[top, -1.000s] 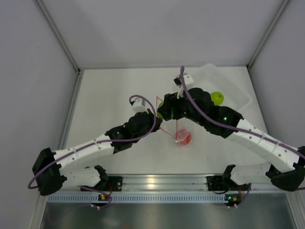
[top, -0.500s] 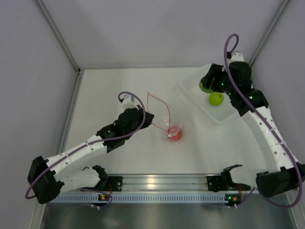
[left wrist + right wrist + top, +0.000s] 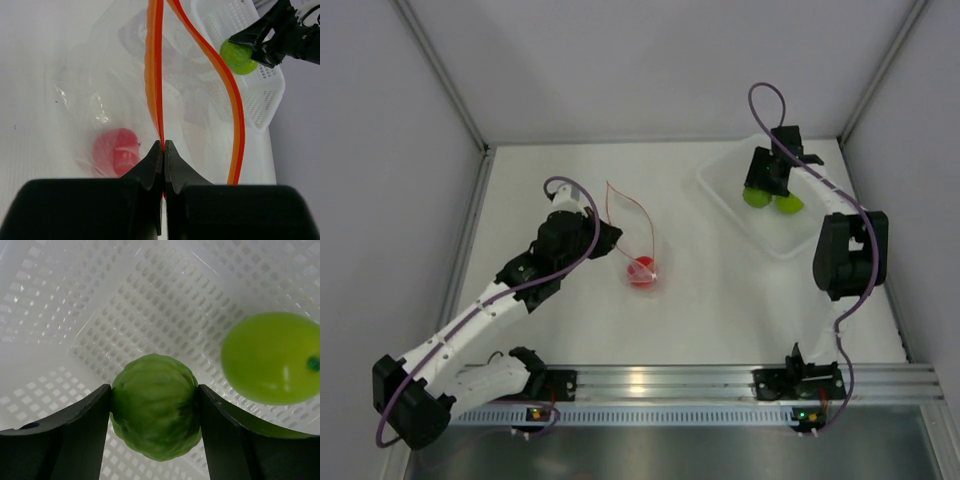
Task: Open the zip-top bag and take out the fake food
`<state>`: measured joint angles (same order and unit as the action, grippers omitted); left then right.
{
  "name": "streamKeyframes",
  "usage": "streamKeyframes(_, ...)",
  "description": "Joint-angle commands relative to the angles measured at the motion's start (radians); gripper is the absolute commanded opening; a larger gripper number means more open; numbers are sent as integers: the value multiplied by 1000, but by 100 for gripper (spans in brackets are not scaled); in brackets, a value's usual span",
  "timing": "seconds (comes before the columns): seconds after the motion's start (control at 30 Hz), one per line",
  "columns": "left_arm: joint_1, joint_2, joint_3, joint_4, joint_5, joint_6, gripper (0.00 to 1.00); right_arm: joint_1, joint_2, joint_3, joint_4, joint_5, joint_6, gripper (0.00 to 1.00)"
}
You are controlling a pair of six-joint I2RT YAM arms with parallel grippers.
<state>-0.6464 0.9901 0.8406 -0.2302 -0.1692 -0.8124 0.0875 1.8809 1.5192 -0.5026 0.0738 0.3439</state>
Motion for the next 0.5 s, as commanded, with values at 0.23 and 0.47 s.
streamKeyframes(0.23,40,111,130,-11,215,75,0,-2,-11,153,-8,29,-13,99)
streamKeyframes(0.47,39,186,152,58,276,-17,0,-35,-192,37,71,-364,60,99)
